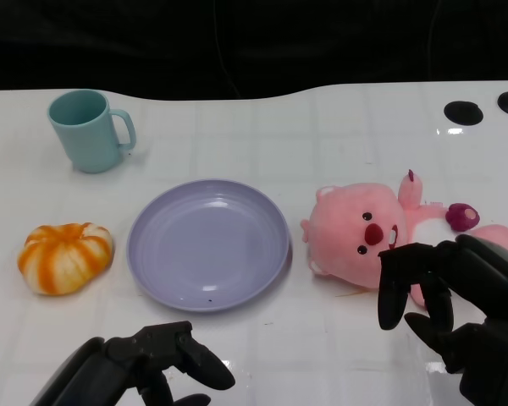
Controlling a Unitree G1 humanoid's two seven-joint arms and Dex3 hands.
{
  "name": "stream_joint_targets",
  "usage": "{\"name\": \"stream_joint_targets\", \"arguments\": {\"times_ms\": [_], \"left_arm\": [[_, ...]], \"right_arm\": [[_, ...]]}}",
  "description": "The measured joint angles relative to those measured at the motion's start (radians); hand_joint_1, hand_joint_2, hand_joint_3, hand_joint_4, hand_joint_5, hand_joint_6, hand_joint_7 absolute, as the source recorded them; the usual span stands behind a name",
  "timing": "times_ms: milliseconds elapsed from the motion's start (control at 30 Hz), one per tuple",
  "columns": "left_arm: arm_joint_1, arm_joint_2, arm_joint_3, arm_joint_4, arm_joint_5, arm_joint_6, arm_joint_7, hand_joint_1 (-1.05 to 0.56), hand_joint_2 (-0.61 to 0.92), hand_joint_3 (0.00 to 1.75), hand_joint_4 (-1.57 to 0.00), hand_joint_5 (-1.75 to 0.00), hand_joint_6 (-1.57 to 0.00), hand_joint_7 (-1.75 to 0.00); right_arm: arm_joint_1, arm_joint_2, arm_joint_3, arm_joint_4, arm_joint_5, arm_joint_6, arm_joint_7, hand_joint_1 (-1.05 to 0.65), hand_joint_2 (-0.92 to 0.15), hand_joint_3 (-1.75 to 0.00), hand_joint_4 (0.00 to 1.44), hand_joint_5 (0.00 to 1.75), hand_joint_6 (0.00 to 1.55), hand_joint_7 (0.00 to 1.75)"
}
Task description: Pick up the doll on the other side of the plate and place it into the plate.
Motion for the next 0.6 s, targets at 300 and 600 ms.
{"name": "stream_joint_targets", "arguments": {"times_ms": [300, 600], "left_arm": [[0.000, 0.002, -0.003, 0.000, 0.000, 0.000, 0.000, -0.23, 0.92, 0.41, -0.63, -1.56, -0.71, -0.89], [-0.001, 0.005, 0.001, 0.003, -0.002, -0.002, 0.000, -0.23, 0.92, 0.41, -0.64, -1.56, -0.70, -0.89]], "right_arm": [[0.000, 0.020, -0.003, -0.005, 0.011, 0.040, -0.005, -0.01, -0.42, -1.08, 0.78, 1.32, 0.73, 0.96], [-0.030, 0.113, -0.027, -0.094, 0.044, 0.407, -0.029, -0.46, -0.92, -0.13, 0.30, 0.96, 0.24, 0.35]]}}
